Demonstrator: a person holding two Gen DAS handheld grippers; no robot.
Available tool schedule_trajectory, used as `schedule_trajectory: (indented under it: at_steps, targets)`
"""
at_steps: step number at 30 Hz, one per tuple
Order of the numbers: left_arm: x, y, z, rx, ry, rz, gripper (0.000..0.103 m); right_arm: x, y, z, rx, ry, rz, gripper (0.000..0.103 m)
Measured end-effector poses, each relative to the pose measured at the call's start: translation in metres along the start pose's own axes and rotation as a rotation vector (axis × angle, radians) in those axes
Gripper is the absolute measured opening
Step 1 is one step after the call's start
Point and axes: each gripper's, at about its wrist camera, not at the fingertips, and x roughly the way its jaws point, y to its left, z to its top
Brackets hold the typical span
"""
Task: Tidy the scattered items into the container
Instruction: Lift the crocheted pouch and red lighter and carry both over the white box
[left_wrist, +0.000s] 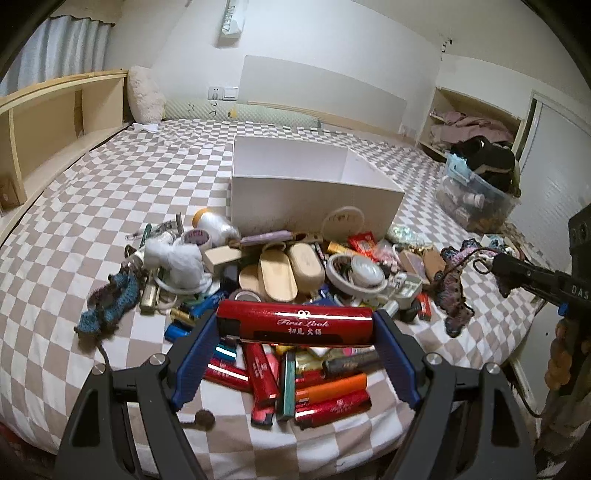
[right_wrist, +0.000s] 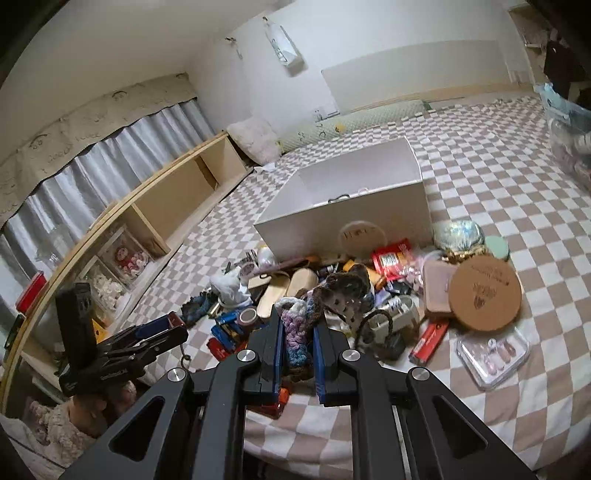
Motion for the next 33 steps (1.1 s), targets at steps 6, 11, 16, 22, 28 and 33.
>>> schedule_trajectory:
  at_steps: [6, 11, 16, 22, 28, 33]
  targets:
    - [0.003, -0.002, 0.026, 0.006, -0.025, -0.004, 0.082, 0.000, 0.003, 0.021, -0.015, -0.029, 0.008, 0.014]
    - [0.007, -0.002, 0.049, 0.010, -0.043, -0.010, 0.082, 0.002, 0.006, 0.043, -0.014, -0.065, 0.019, 0.014]
    - [0.015, -0.001, 0.072, 0.006, -0.047, -0.023, 0.082, 0.011, 0.008, 0.064, -0.024, -0.084, 0.030, 0.014]
    - [0.030, -0.003, 0.099, 0.018, -0.042, -0.013, 0.082, 0.023, 0.008, 0.091, -0.024, -0.088, 0.039, 0.014]
    - [0.044, -0.005, 0.123, 0.034, -0.044, -0.012, 0.082, 0.033, 0.005, 0.115, -0.034, -0.096, 0.038, 0.014]
    - [0.057, -0.007, 0.142, 0.056, -0.043, -0.013, 0.082, 0.043, 0.004, 0.135, -0.046, -0.103, 0.029, 0.014]
